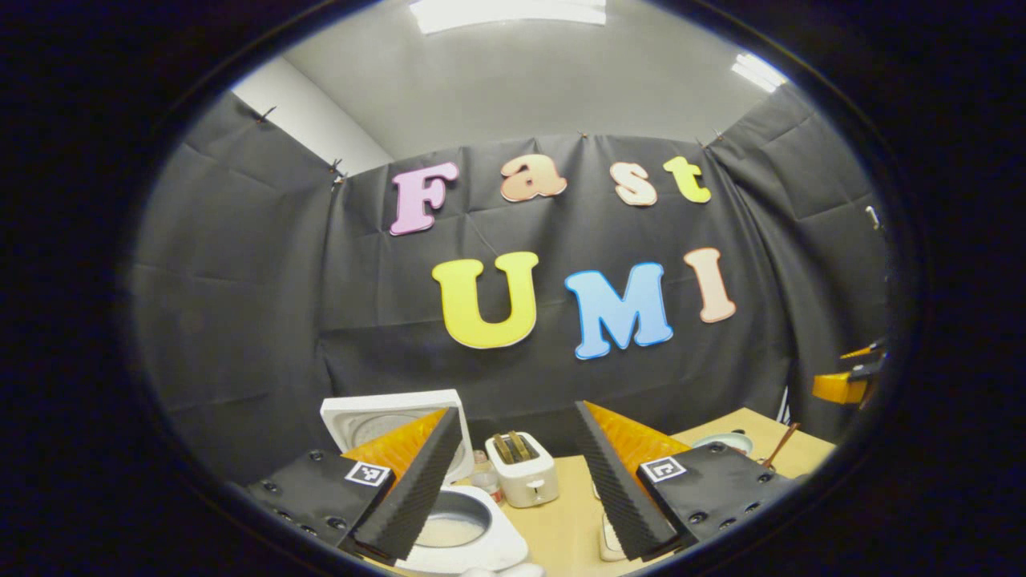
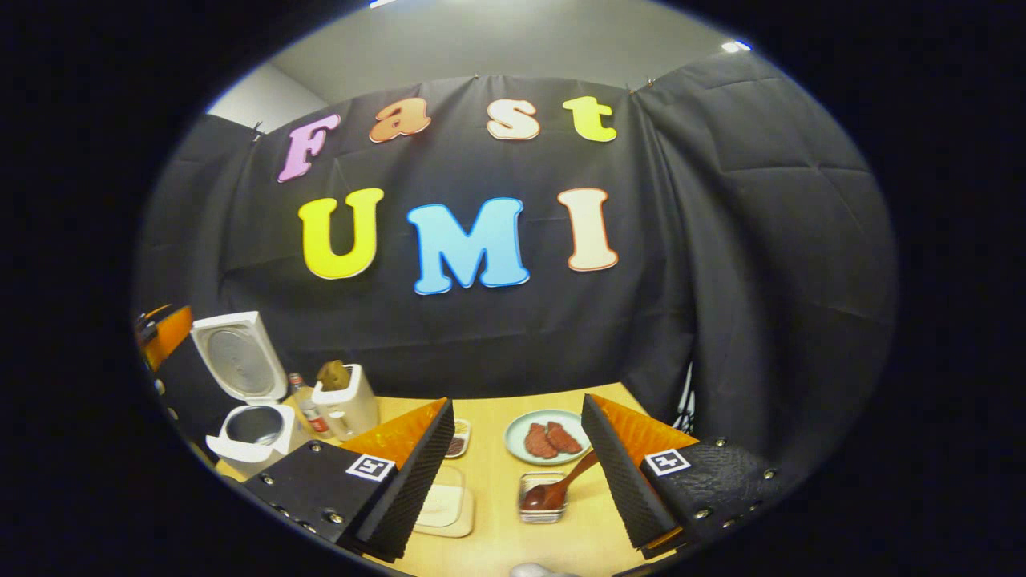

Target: Close the left gripper, press the button to open the rice cooker; take a wooden spoon from the chopstick holder with the right hand, scoop a spoonful of rice and pour it into the rice cooker, then put the wooden spoon back into the chopstick holder.

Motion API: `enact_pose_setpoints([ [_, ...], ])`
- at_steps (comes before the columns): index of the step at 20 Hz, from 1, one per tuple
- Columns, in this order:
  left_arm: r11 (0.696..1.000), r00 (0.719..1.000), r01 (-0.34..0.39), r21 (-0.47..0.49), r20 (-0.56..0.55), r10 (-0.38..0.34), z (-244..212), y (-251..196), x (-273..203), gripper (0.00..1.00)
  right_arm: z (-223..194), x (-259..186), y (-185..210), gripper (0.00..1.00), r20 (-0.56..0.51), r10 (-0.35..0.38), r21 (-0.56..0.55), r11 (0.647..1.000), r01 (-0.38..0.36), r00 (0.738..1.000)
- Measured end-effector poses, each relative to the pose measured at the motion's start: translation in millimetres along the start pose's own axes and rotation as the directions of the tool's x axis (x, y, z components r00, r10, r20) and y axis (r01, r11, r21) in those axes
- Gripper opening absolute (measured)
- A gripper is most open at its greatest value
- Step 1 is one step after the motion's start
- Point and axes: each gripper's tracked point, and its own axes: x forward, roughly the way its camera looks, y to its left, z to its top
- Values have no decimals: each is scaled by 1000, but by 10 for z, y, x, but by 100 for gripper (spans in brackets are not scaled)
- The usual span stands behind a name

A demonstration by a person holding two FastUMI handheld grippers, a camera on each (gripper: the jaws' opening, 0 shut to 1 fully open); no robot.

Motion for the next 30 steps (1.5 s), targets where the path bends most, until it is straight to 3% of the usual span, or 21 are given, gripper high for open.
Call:
enact_pose_setpoints([
  [6,995,996,-88,-39,-1,88,127,612,485,99,-370,-460,695,97,-33,95,-46,994,-96,995],
  [15,981,982,-186,-51,6,186,318,1516,1669,99,-527,-458,881,98,-99,104,-26,994,-107,990],
  [19,965,966,-257,-46,-42,255,97,1901,2247,99,-560,-387,897,98,-128,105,-29,994,-110,986],
  [23,953,942,-299,-36,-169,289,-491,2027,2646,98,-641,-344,872,98,-165,117,-16,992,-122,979],
  [28,944,879,-330,-31,-376,295,-1206,2077,2700,99,-678,-312,810,98,-184,128,7,992,-129,974],
  [29,947,891,-320,-26,-348,291,-1170,2093,2722,99,-674,-303,792,98,-189,134,14,991,-133,973],
  [30,948,885,-316,-23,-366,286,-1142,2058,2681,99,-707,-276,787,98,-191,141,21,990,-140,971],
])
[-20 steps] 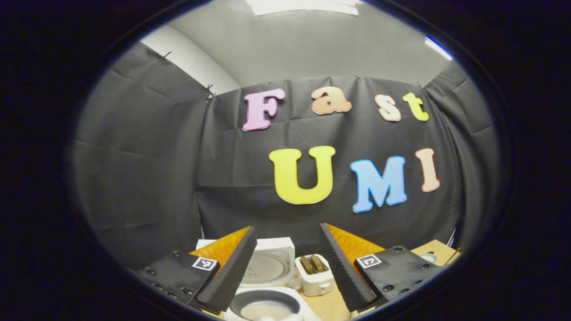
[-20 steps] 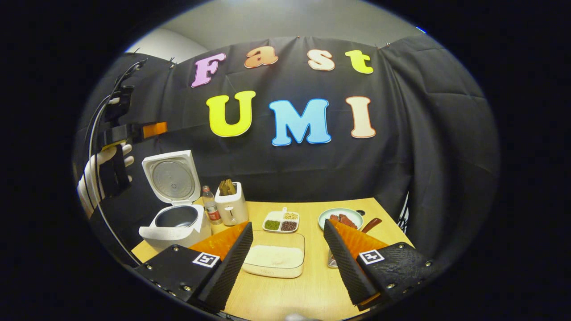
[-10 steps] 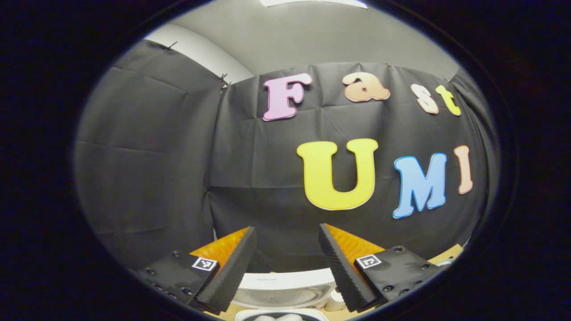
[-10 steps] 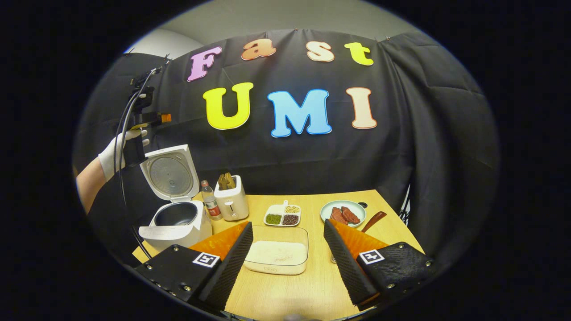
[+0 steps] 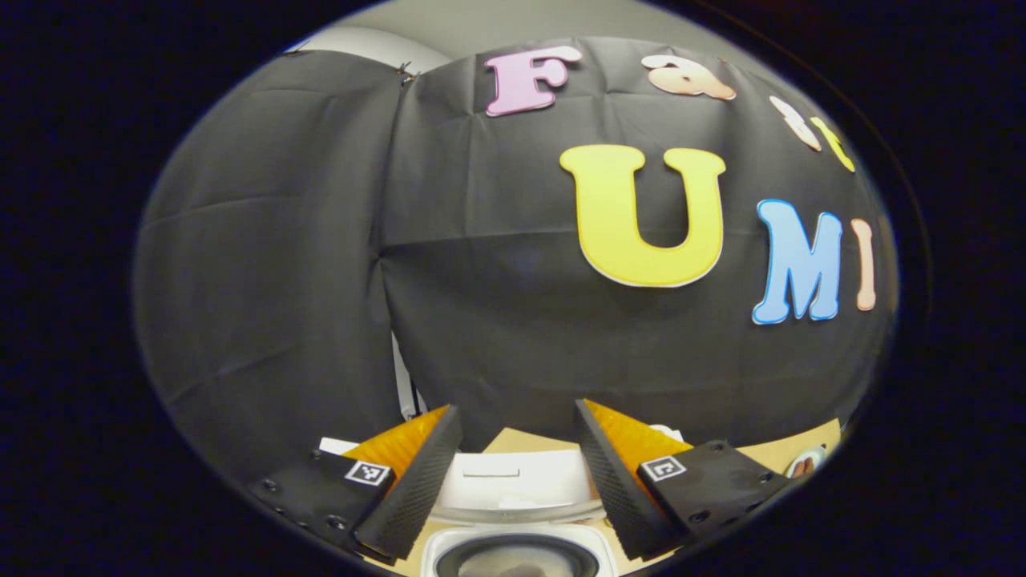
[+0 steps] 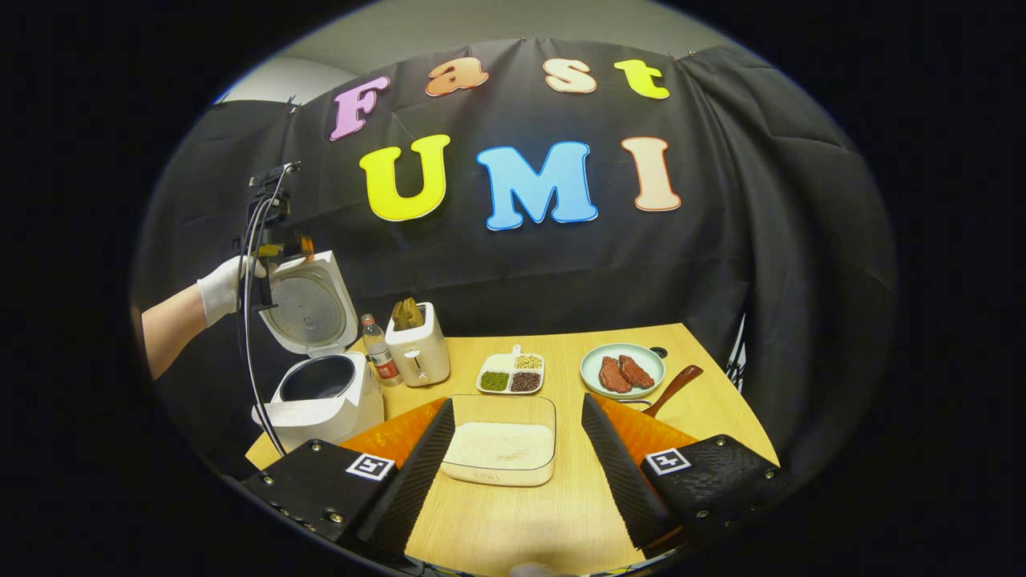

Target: Close the left gripper, press the button to open the rice cooker; take a wooden spoon from the chopstick holder with the right hand, scoop a spoonful of rice and pour it into the rice cooker, then put the wooden spoon back into the chopstick holder.

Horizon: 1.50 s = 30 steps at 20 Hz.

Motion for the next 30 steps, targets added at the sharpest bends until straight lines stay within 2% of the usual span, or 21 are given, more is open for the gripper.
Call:
enact_pose_setpoints([
  [7,1000,995,4,-1,-98,-4,-152,-40,-349,99,9,-43,-232,98,-19,63,3,998,-63,998],
  [8,1000,994,4,-3,-112,-4,-226,-50,-489,96,3,-64,-264,98,-21,74,4,997,-74,997],
  [10,1000,988,1,-2,-152,-1,-362,-53,-700,99,-12,-100,-330,98,-30,97,6,995,-96,995],
  [13,1000,975,-2,1,-222,2,-651,-98,-979,98,-42,-163,-425,98,-49,124,1,992,-124,991],
  [15,1000,952,-12,-10,-305,9,-1046,-123,-1146,99,-93,-198,-470,98,-71,144,10,990,-144,987],
  [17,1000,912,-14,-13,-410,8,-1484,-173,-1304,98,-90,-242,-495,98,-73,165,23,986,-163,984],
  [18,1000,906,-5,-1,-424,4,-1640,-178,-1380,100,-101,-270,-531,98,-73,167,20,986,-166,983],
  [22,1000,861,13,-4,-508,-13,-2257,-318,-1398,98,-241,-344,-594,98,-106,179,37,984,-176,978],
  [30,999,816,32,16,-578,-17,-2636,-352,-1504,99,-378,-374,-705,98,-139,158,60,987,-150,978],
])
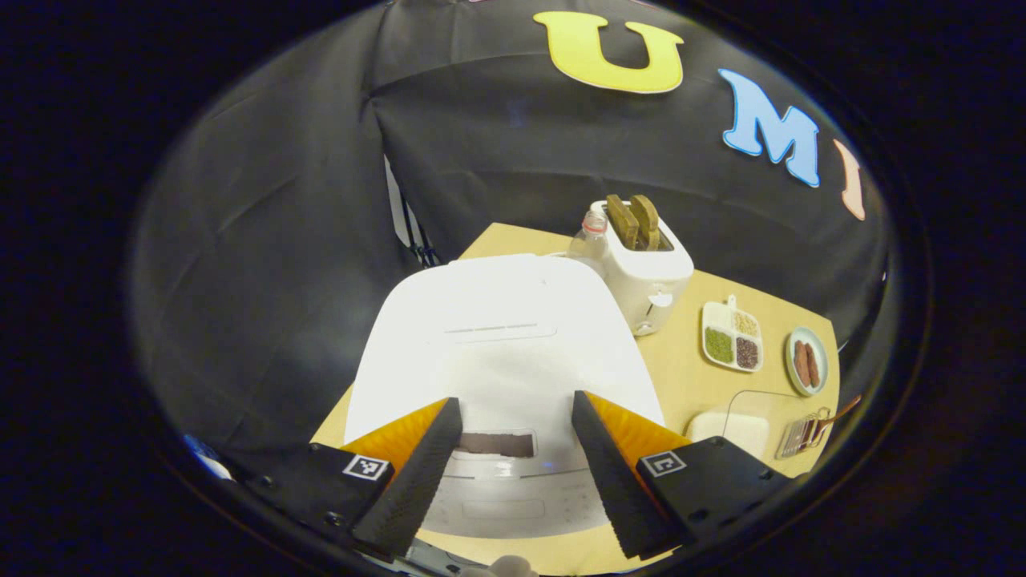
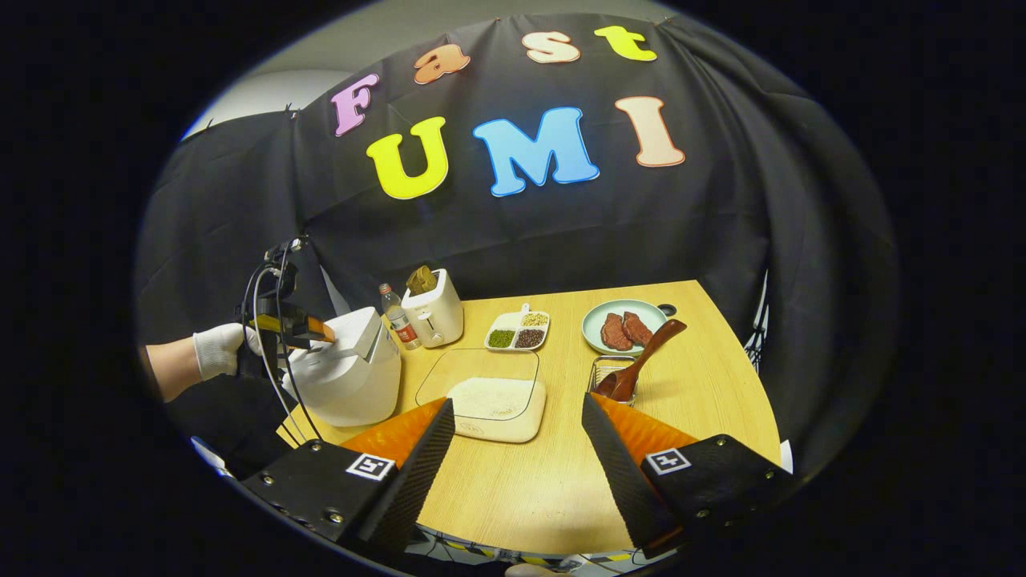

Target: Close the left gripper, press the button to open the rice cooker; take a wooden spoon from the chopstick holder with the right hand, scoop a spoonful of rice and pour it into the rice cooker, then put the wooden spoon back into the chopstick holder.

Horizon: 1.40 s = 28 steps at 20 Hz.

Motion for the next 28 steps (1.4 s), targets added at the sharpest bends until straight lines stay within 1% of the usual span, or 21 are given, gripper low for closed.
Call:
enact_pose_setpoints([
  [1,1000,1000,0,2,3,0,3,-2,7,99,-21,9,5,98,-6,4,3,1000,-4,1000],
  [2,1000,1000,1,-3,-14,-1,-43,-9,52,96,-42,30,7,98,-13,6,5,1000,-6,1000],
  [4,1000,1000,8,-21,-21,-8,-61,0,67,100,-54,54,13,98,-21,10,10,1000,-10,1000],
  [5,1000,1000,12,-13,-29,-12,-78,-6,65,99,-49,58,19,98,-22,11,14,1000,-11,1000],
  [8,1000,1000,25,14,17,-25,6,-37,102,99,-58,78,43,98,-26,22,21,1000,-22,999],
  [10,1000,1000,19,-5,25,-19,33,-45,138,100,-73,83,48,98,-33,28,31,999,-27,999],
  [12,999,998,21,30,50,-23,57,-71,160,100,-55,85,44,98,-32,29,40,999,-27,999],
  [15,999,998,23,27,65,-24,67,-69,152,99,-53,101,31,98,-30,23,31,999,-22,999],
  [17,999,997,17,44,72,-21,82,-63,150,99,-35,115,20,98,-31,21,35,999,-20,999],
  [19,998,997,23,65,77,-28,90,-101,88,99,31,120,-9,98,-24,9,23,1000,-9,1000],
  [21,995,992,18,99,122,-30,184,-125,-33,99,146,120,-26,98,-4,-1,5,1000,1,1000],
  [23,991,979,26,128,196,-51,329,-249,-305,100,296,100,-41,98,30,-15,-8,1000,16,999],
  [24,990,966,42,138,247,-76,438,-344,-470,98,376,89,-37,98,47,-17,-13,1000,18,999],
  [25,989,950,52,138,298,-92,544,-425,-658,99,464,73,-36,98,69,-23,-19,1000,24,997],
  [27,985,907,78,153,398,-134,751,-615,-1127,100,631,36,-32,98,107,-34,-40,998,38,994],
  [28,982,880,94,163,447,-159,843,-724,-1369,99,714,17,-20,98,127,-36,-53,998,44,991],
])
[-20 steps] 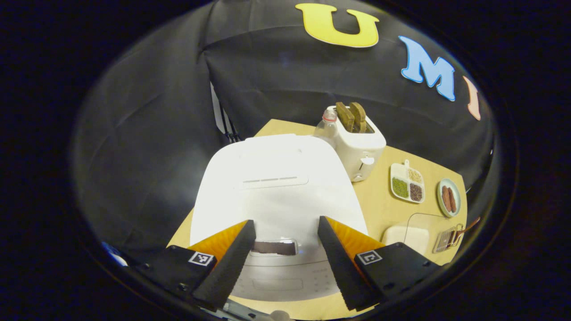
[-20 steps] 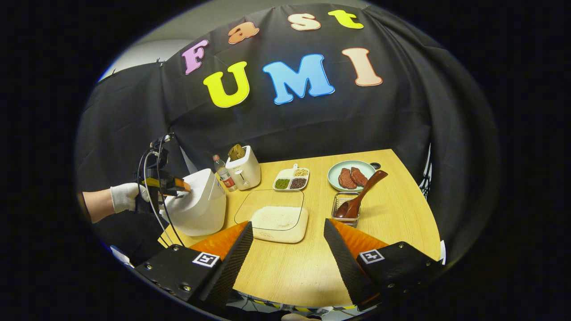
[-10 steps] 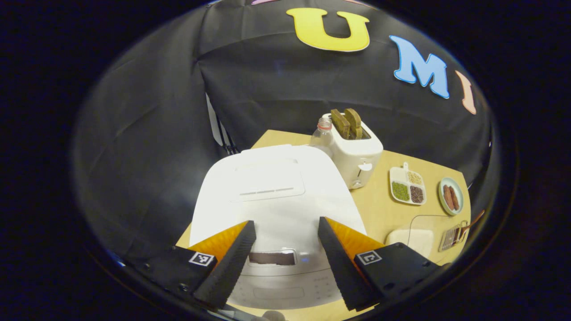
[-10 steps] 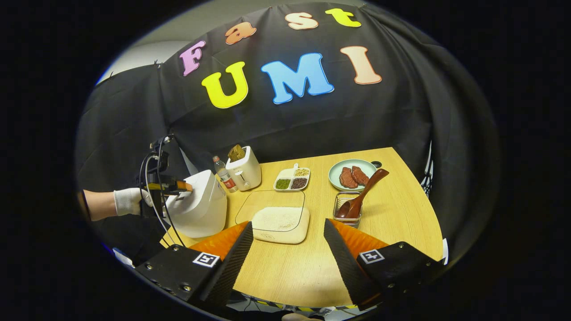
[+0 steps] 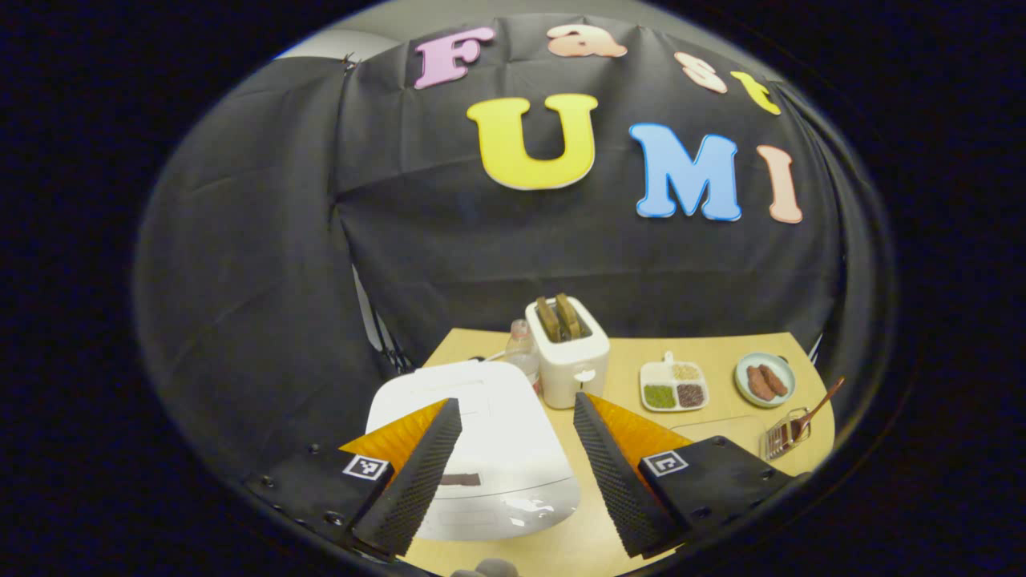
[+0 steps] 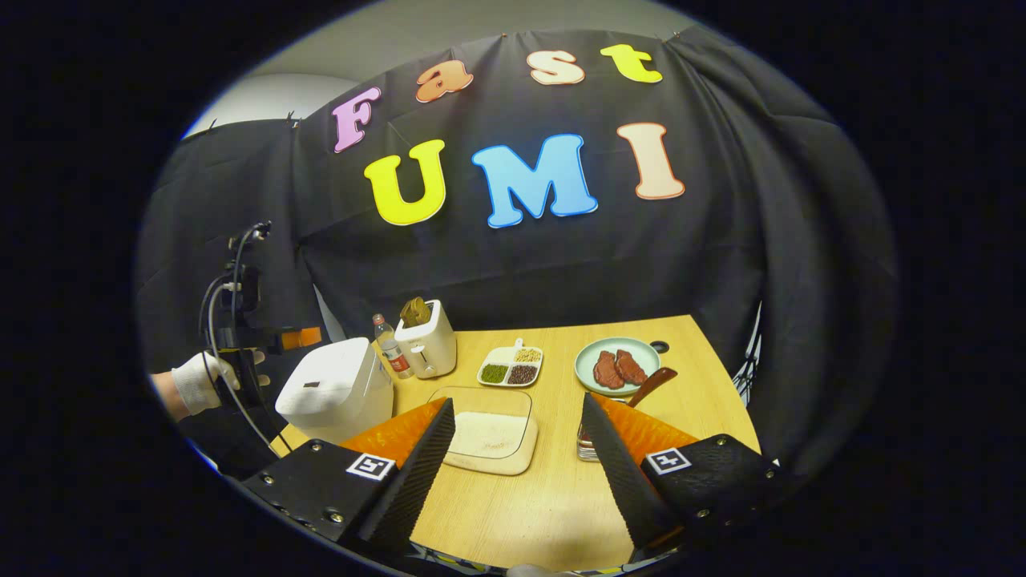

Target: Close the left gripper, press the button to open the rice cooker; take a wooden spoon from the chopstick holder with the right hand, scoop a spoonful of rice and pour it into the rice cooker, then put the wooden spoon back into the chopstick holder.

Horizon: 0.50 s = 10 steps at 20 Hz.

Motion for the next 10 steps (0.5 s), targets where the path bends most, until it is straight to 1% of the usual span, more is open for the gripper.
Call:
enact_pose_setpoints([
  [2,999,992,34,5,125,-34,397,-227,-334,100,179,-38,-5,98,48,-16,-27,999,17,999],
  [3,998,981,54,10,185,-55,584,-354,-545,99,256,-60,-7,98,73,-25,-41,999,28,997],
  [6,994,935,102,25,339,-104,1010,-675,-1263,100,532,-169,-11,98,159,-59,-66,995,70,986],
  [8,992,906,126,24,405,-125,1180,-813,-1815,97,709,-250,-24,98,220,-88,-70,992,106,972],
  [9,990,891,139,24,434,-136,1202,-875,-2050,99,780,-284,-36,98,244,-102,-70,990,123,964],
  [10,987,878,156,23,454,-150,1177,-880,-2224,99,845,-325,-49,98,266,-117,-67,988,139,957],
])
